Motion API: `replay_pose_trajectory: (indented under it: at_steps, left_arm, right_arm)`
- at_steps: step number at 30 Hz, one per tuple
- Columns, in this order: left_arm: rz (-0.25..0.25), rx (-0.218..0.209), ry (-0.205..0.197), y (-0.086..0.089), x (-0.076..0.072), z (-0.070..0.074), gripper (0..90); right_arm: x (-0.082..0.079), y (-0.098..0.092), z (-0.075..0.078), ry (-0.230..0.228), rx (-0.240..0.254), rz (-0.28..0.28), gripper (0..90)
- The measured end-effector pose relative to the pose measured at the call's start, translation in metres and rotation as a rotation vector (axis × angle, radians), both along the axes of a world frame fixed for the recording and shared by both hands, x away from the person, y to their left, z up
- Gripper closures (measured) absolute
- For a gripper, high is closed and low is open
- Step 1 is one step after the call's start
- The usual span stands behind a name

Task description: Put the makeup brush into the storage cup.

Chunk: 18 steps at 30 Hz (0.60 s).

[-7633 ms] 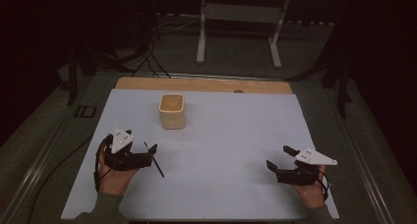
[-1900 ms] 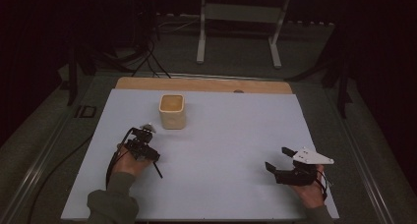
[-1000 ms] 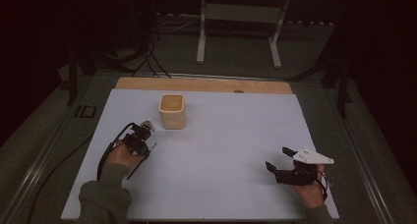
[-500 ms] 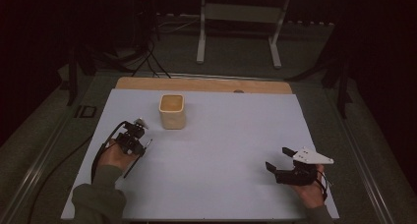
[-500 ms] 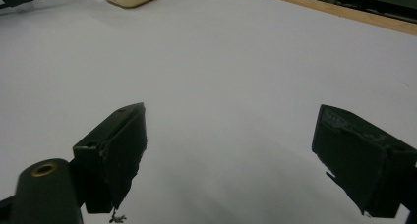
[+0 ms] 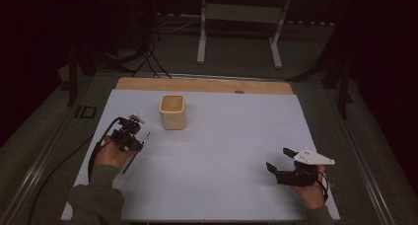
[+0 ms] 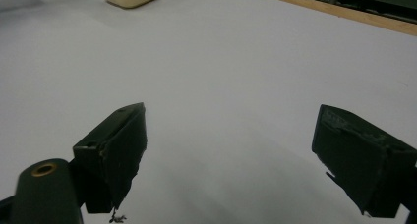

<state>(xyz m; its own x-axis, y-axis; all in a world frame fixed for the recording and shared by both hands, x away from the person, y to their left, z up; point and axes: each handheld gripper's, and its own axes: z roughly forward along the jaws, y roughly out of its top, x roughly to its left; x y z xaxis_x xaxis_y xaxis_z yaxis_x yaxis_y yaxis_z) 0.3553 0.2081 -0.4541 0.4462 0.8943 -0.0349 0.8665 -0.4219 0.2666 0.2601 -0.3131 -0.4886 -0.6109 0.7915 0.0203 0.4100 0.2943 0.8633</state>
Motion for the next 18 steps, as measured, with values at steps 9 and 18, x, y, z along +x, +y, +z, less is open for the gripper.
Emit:
replay_pose_trajectory:
  at_steps: [9,18]
  left_arm:
    - [0.029,-0.017,-0.059,0.005,-0.001,0.006,86.0]
    - [0.046,-0.046,-0.129,0.011,-0.003,0.013,86.0]
  right_arm:
    - [0.000,0.000,0.000,-0.001,0.003,-0.003,13.2]
    - [-0.001,-0.001,0.001,-0.006,0.009,-0.003,13.2]
